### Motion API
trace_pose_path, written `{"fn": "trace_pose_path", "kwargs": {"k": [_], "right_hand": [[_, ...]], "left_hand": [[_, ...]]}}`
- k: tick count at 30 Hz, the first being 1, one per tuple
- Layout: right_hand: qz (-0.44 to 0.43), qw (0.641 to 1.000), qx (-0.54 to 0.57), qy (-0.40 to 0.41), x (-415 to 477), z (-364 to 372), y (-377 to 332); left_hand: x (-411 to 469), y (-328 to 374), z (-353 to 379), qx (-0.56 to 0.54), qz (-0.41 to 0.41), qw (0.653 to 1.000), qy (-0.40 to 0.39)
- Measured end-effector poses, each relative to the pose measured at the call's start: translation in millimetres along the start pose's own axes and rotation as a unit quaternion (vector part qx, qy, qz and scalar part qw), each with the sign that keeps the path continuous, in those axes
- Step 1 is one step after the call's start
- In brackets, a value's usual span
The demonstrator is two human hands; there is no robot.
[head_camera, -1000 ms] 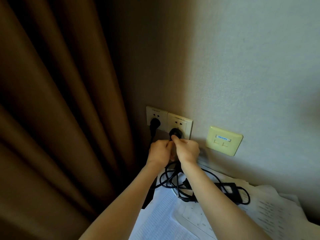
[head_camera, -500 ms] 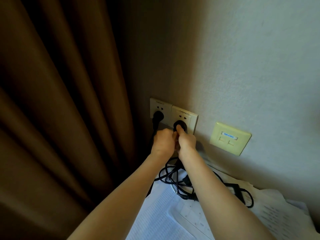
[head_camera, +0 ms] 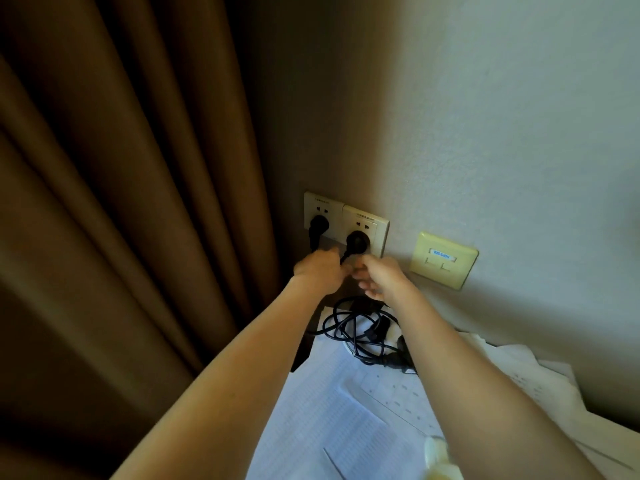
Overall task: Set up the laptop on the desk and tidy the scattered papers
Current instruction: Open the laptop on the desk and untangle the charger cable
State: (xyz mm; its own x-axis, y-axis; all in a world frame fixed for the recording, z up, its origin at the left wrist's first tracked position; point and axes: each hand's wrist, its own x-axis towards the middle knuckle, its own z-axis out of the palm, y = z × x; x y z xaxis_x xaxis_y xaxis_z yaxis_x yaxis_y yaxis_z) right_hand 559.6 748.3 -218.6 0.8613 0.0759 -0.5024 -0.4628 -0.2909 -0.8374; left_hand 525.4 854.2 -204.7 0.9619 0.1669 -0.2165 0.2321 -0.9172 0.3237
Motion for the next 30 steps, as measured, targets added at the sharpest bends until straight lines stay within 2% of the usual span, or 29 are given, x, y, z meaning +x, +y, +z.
{"fn": "trace_pose_path", "kwargs": {"k": [3, 6, 11, 18, 21, 30], "right_hand": [[-0.027, 0.997, -0.076, 0.004, -17, -6, 0], [-0.094, 0.978, -0.185, 0.015, -36, -13, -2], [-0.166, 0.929, -0.328, 0.043, -71, -23, 1], [-0.172, 0.831, -0.527, 0.054, -142, -36, 19], [-0.184, 0.803, -0.563, 0.059, -168, -48, 19], [-0.223, 0.774, -0.586, 0.091, -245, -96, 33]], "left_hand": [[-18, 3, -6, 0.068, 0.002, 0.998, -0.012], [-37, 5, -13, 0.117, 0.009, 0.993, -0.010], [-71, 7, -25, 0.144, 0.016, 0.989, 0.005], [-125, 9, -41, 0.128, -0.004, 0.992, 0.001], [-148, 14, -54, 0.118, -0.008, 0.993, 0.017], [-238, 32, -58, 0.119, -0.002, 0.991, 0.058]]}}
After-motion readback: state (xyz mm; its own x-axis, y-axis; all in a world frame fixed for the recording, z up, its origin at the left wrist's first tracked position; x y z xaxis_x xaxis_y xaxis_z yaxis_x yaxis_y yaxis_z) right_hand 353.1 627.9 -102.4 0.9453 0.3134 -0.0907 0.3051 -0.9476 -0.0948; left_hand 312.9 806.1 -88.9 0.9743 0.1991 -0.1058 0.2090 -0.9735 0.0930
